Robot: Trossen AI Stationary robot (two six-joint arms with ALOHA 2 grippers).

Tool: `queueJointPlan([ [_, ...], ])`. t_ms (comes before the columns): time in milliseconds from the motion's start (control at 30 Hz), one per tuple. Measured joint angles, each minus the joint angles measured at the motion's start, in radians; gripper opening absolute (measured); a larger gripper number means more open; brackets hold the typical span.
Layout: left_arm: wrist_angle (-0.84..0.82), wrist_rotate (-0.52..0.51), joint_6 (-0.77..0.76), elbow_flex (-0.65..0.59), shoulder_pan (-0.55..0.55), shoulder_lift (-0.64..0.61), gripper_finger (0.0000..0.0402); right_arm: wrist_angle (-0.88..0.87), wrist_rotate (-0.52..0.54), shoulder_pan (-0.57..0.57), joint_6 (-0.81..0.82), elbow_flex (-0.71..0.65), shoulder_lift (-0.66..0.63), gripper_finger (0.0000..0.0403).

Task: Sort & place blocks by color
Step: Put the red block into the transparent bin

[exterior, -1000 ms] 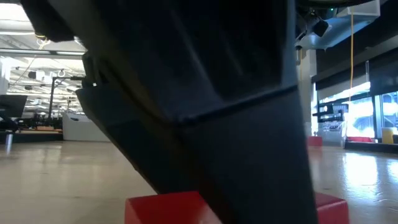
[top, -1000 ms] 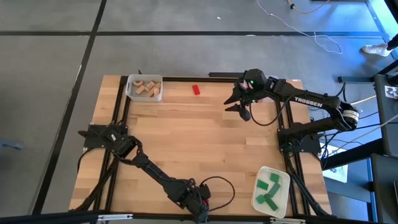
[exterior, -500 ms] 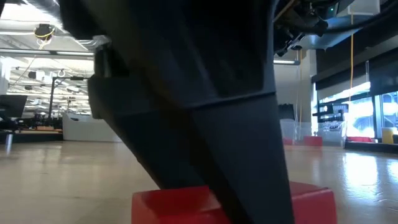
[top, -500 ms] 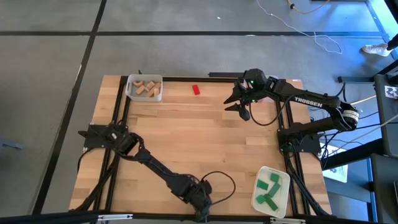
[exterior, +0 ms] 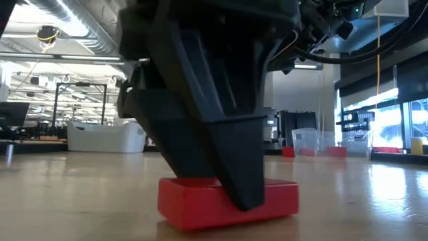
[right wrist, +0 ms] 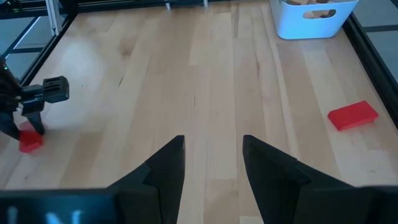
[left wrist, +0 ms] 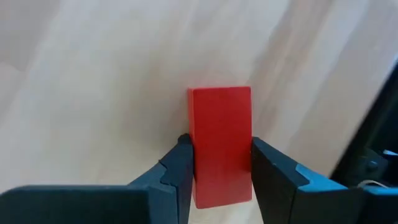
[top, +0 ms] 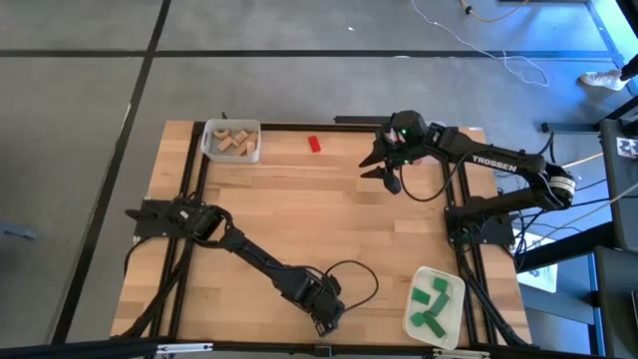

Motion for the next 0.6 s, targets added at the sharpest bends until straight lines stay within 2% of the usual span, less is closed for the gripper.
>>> queueJointPlan([
  [133, -0.025, -0.026, 0.007, -0.004, 0.018, -0.02, 0.0119, 0.0, -0.001, 0.0, -0.015, 0.0, 0.0, 0.0163],
  [267, -0.109, -0.117, 0.021, -0.01, 0.045, -0.052, 0.0119, -0.001, -0.02, 0.002, -0.078, 0.0, 0.0, 0.0163],
  [433, -0.236, -0.128, 0.028, -0.007, 0.067, -0.14, 0.0118, 0.009, -0.051, 0.008, -0.131, 0.0, 0.0, 0.0163],
  [600, -0.275, -0.186, 0.089, -0.007, 0.107, -0.222, 0.0118, 0.017, -0.055, 0.009, -0.134, 0.0, 0.0, 0.0163],
])
